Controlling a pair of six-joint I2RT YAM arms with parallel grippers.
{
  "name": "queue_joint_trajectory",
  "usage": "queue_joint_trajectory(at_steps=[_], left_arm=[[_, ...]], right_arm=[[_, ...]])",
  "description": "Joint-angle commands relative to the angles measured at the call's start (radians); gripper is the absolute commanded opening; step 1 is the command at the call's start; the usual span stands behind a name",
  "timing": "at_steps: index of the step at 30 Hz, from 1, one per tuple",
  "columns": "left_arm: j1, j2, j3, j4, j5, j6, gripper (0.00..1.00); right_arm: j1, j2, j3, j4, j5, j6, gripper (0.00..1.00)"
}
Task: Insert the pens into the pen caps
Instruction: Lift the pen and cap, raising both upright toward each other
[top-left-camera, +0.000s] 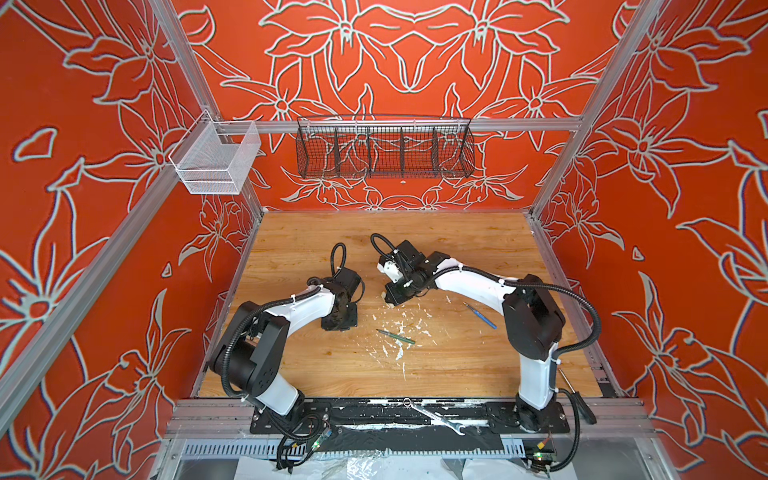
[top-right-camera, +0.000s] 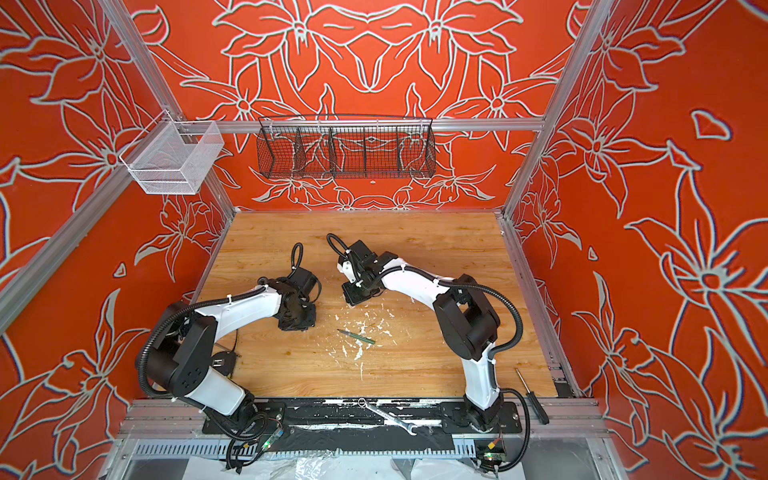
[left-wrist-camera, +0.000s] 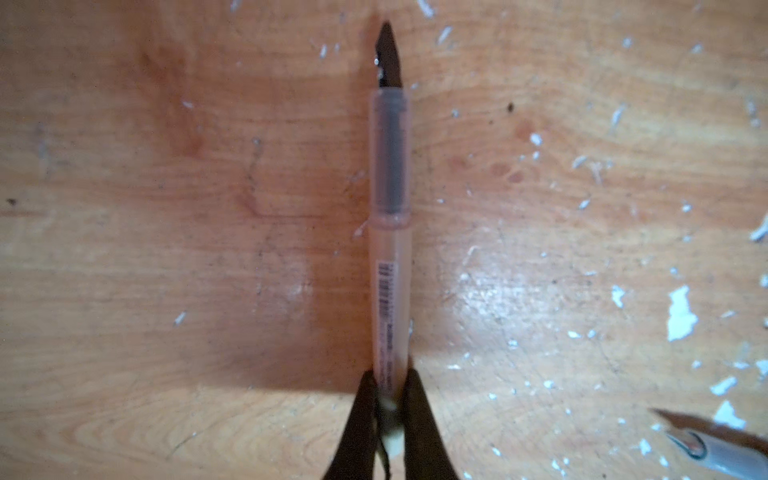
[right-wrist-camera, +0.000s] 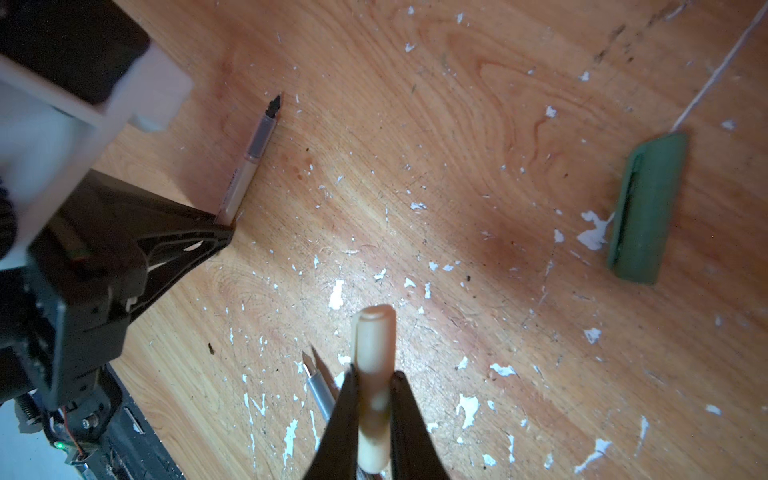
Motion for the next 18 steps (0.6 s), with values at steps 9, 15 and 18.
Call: queue_joint_trajectory(at_steps=[9,15,18], left_arm=[[-0.015,-0.137,0.019,0.033,-0.024,0.052,0.0],[-0.042,-0.388,-0.121,0.292,0.062,0.118,0.0],[-0.065,-0.504,-0.214,0.445,0.122,0.156,0.0]], right_arm=[[-0.032,-0.135,-0.091,0.127,0.007,0.049,0.11],[-0.062,-0.245,-0.211,0.303,-0.005,0.088,0.11],[-0.071,-0.328,-0.29,0.406,0.013,0.09,0.11]])
